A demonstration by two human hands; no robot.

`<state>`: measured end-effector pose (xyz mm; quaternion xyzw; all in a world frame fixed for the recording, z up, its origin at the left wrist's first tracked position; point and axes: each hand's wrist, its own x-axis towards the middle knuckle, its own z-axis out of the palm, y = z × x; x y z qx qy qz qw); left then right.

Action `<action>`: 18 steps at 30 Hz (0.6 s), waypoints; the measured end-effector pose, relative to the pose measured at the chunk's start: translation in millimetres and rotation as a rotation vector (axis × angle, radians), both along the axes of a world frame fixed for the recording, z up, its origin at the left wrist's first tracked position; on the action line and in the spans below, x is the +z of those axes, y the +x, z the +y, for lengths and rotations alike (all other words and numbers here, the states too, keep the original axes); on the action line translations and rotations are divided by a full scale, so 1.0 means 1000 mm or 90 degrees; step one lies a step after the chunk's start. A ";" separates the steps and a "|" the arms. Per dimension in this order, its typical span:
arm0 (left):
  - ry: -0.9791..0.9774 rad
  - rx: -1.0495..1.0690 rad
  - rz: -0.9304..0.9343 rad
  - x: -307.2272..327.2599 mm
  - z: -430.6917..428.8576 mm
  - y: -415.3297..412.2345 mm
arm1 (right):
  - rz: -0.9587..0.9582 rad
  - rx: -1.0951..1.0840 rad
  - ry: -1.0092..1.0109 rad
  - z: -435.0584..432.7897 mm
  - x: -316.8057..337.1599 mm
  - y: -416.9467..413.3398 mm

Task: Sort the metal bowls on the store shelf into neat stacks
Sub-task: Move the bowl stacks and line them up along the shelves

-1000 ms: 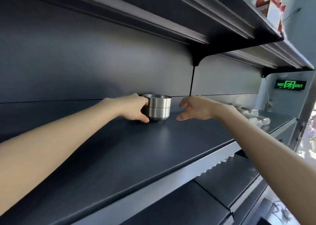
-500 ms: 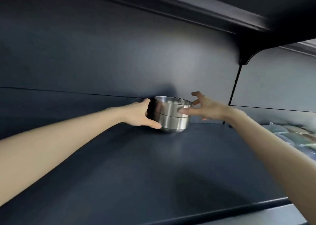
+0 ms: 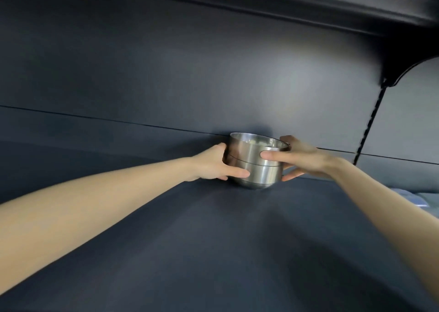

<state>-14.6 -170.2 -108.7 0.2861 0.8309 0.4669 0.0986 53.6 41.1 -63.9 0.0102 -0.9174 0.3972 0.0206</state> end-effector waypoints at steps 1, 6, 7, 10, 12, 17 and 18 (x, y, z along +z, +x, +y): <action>0.015 0.011 0.001 -0.001 0.000 0.000 | 0.009 0.004 -0.007 0.000 -0.001 0.000; 0.052 0.040 0.029 0.006 -0.012 0.010 | 0.043 0.015 -0.016 -0.008 0.004 0.003; 0.056 0.050 0.039 0.009 -0.018 0.013 | 0.050 0.023 -0.016 -0.013 0.006 0.004; 0.068 0.075 0.053 0.019 -0.046 0.024 | 0.079 0.053 -0.024 -0.040 0.015 0.009; 0.075 0.090 0.058 0.026 -0.071 0.034 | 0.095 0.080 -0.032 -0.064 0.021 0.013; 0.086 0.153 0.086 0.039 -0.147 0.066 | 0.123 0.138 -0.027 -0.139 0.036 0.024; 0.089 0.168 0.091 0.041 -0.168 0.074 | 0.126 0.153 -0.027 -0.159 0.039 0.028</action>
